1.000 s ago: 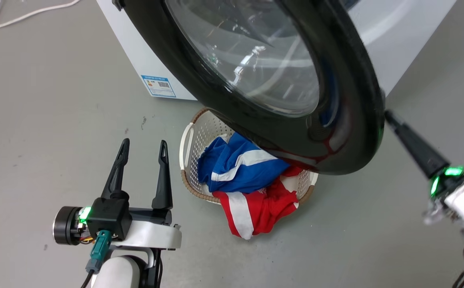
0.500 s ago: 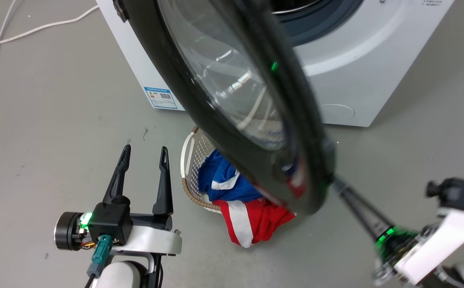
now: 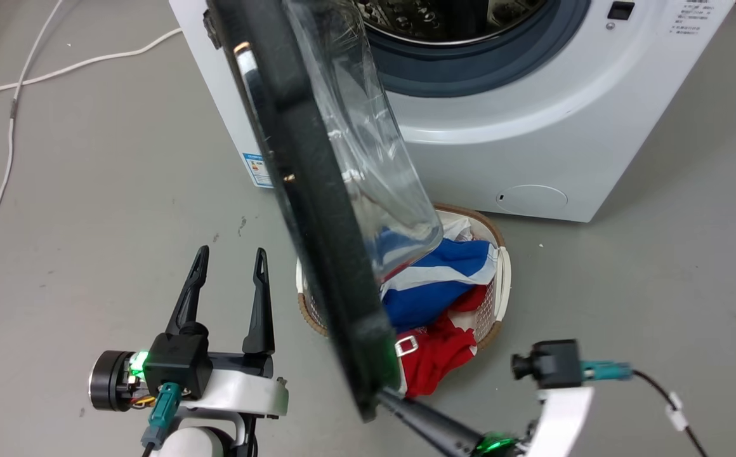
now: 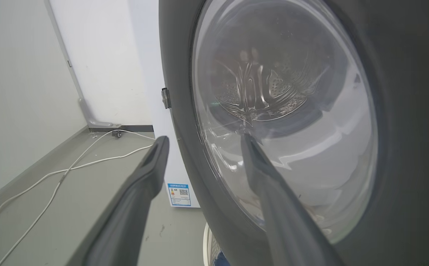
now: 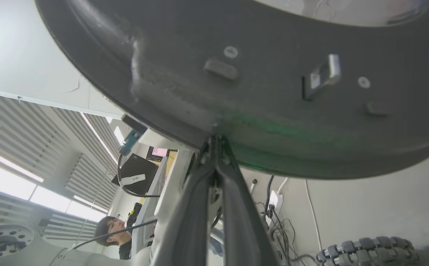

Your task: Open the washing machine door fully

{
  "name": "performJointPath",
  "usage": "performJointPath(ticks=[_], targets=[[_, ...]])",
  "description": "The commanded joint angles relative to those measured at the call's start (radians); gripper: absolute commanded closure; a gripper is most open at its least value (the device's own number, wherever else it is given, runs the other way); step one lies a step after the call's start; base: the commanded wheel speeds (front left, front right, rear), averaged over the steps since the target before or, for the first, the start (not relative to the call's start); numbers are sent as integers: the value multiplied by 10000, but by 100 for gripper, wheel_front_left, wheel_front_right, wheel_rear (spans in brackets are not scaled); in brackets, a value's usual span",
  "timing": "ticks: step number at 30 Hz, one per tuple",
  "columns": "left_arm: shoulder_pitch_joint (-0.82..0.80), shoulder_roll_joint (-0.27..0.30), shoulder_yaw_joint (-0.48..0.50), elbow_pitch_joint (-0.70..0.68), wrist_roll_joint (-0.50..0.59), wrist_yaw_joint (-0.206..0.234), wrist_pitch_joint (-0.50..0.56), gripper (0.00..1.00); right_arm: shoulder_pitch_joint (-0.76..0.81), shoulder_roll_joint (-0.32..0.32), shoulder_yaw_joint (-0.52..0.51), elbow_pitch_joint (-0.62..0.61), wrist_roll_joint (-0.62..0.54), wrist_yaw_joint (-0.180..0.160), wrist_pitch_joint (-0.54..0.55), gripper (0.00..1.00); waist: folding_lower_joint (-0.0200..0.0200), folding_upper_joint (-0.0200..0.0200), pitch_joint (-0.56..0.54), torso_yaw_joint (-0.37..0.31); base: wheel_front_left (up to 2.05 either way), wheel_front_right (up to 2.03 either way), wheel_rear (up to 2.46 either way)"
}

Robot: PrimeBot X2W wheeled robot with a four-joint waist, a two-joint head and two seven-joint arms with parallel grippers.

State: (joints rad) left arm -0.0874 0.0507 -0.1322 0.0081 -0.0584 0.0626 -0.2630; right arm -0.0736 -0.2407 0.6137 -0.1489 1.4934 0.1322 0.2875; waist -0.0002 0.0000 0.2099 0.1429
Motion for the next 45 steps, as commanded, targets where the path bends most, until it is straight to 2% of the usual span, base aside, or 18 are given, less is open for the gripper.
performJointPath(ticks=[1, 4, 9, 13, 15, 16, 17, 18, 19, 23, 26, 28, 32, 34, 38, 42, 45], targets=[[75, -3, 5, 35, -41, 25, -28, 0, -223, 165, 180, 242, -41, -24, 22, 100, 2, 0, -64, 42, 0, 0, 0], [160, -1, 25, 82, -60, 51, -28, 0, -290, 281, 383, 506, -55, -22, -144, 100, 2, 0, -194, 105, 0, 0, 0], [316, -1, 68, 134, -33, 60, -28, 0, -116, 191, 37, 461, 35, -19, -830, 100, 2, 0, -449, 96, 0, 0, 0], [560, -3, 173, 175, 8, 27, -28, 0, 356, -208, -328, 36, 6, -14, -1473, 100, 2, 0, -766, -17, 0, 0, 0], [764, -1, 311, 179, 39, -5, -28, 0, 603, -477, -807, -388, -73, -14, -2151, 98, 2, 0, -1014, -158, 0, 0, 0], [831, -1, 344, 173, 60, -23, -28, 0, 669, -564, -973, -506, -120, -14, -2387, 88, 2, 0, -1089, -210, 0, 0, 0], [898, -3, 384, 170, 77, -47, -28, 0, 735, -627, -1164, -629, -193, -14, -2677, 71, 2, 0, -1171, -262, 0, 0, 0], [960, -3, 406, 163, 95, -62, -28, 0, 816, -674, -1368, -705, -270, -14, -2994, 29, 2, 0, -1241, -307, 0, 0, 0], [1015, -1, 444, 161, 108, -72, -28, 0, 862, -725, -1567, -754, -388, -14, -3332, 0, 2, 0, -1304, -347, 0, 0, 0], [1165, -1, 600, 134, 152, -141, -28, 0, 910, -811, -2318, -893, -1209, -14, -4855, 0, 2, 0, -1473, -485, 0, 0, 0], [1265, 3, 701, 100, 207, -160, -28, 0, 892, -711, -3109, -736, -2428, -14, -5431, 0, 2, 0, -1556, -598, 0, 0, 0], [1315, 6, 786, 84, 215, -175, -28, 0, 893, -570, -3953, -549, -3964, -14, -5515, 0, 2, 0, -1614, -673, 0, 0, 0], [1396, 3, 882, 79, 267, -222, -28, 0, 1002, 304, -5497, -614, -7946, -14, -5517, 0, 2, 0, -1687, -760, 0, 0, 0], [1415, 4, 911, 90, 287, -258, -28, 0, 1106, 653, -5919, -671, -9683, -16, -5520, 0, 2, 0, -1719, -783, 0, 0, 0], [1448, 2, 940, 77, 298, -248, -28, 0, 1416, 1240, -6510, -453, -12221, -16, -5522, 0, 2, 0, -1763, -807, 0, 0, 0], [1445, 3, 926, 53, 345, -273, -28, 0, 1761, 1624, -6858, 130, -13561, -16, -5523, 0, 2, 0, -1759, -798, 0, 0, 0], [1421, 4, 920, 53, 348, -282, -28, 0, 1966, 1801, -6971, 636, -13862, -16, -5526, 0, 2, 0, -1736, -793, 0, 0, 0]])
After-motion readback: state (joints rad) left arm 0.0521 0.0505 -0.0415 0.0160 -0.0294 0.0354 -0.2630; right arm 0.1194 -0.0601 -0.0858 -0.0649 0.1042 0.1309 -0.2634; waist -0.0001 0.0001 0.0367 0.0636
